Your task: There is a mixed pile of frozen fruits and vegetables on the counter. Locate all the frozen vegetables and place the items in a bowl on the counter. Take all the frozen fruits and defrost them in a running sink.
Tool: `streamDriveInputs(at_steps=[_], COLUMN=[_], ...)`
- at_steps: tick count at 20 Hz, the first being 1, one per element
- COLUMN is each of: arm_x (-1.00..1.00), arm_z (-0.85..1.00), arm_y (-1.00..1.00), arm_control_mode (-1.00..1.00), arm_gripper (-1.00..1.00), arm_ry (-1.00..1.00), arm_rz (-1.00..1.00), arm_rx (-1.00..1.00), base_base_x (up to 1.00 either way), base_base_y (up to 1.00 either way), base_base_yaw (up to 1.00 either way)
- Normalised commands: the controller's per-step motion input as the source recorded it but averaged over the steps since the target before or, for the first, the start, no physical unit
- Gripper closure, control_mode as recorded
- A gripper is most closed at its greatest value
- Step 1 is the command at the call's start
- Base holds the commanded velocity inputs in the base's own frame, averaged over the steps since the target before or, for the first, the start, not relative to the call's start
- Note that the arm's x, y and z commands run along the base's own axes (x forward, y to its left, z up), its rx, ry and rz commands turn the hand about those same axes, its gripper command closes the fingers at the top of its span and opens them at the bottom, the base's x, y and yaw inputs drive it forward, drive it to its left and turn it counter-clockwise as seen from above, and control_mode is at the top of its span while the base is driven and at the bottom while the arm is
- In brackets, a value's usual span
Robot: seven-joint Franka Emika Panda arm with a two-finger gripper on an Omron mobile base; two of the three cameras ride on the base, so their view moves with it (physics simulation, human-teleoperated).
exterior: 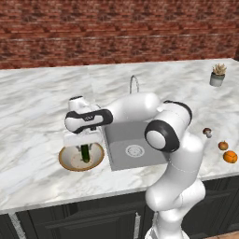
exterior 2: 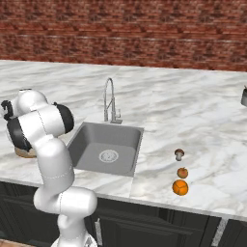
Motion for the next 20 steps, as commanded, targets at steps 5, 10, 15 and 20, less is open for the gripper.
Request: streamDriveInputs(at_steps=[5,10,15,20], arm_x=[0.11,0.16,0.15,0.13], arm_z=[-0.16,-0.13,-0.13,-0.07], arm_y=[0.0,0.0,0.16,0.15], arm_control_mode=[-1.0,-1.0,-1.0,-1.0], arm_gripper=[1.0,1.0,1.0,1.0], arm_ry=[-0.03,0.03,0.1,0.07], arm_rz=[0.0,0.0,0.02,0.02], arm_rx=[0.02,0.0,0.0,0.0], base_base_x=[0.0,0.0,0.0,0.0], base_base_y=[0.0,0.0,0.0,0.0], base_base_yaw=[0.0,0.0,0.0,0.0])
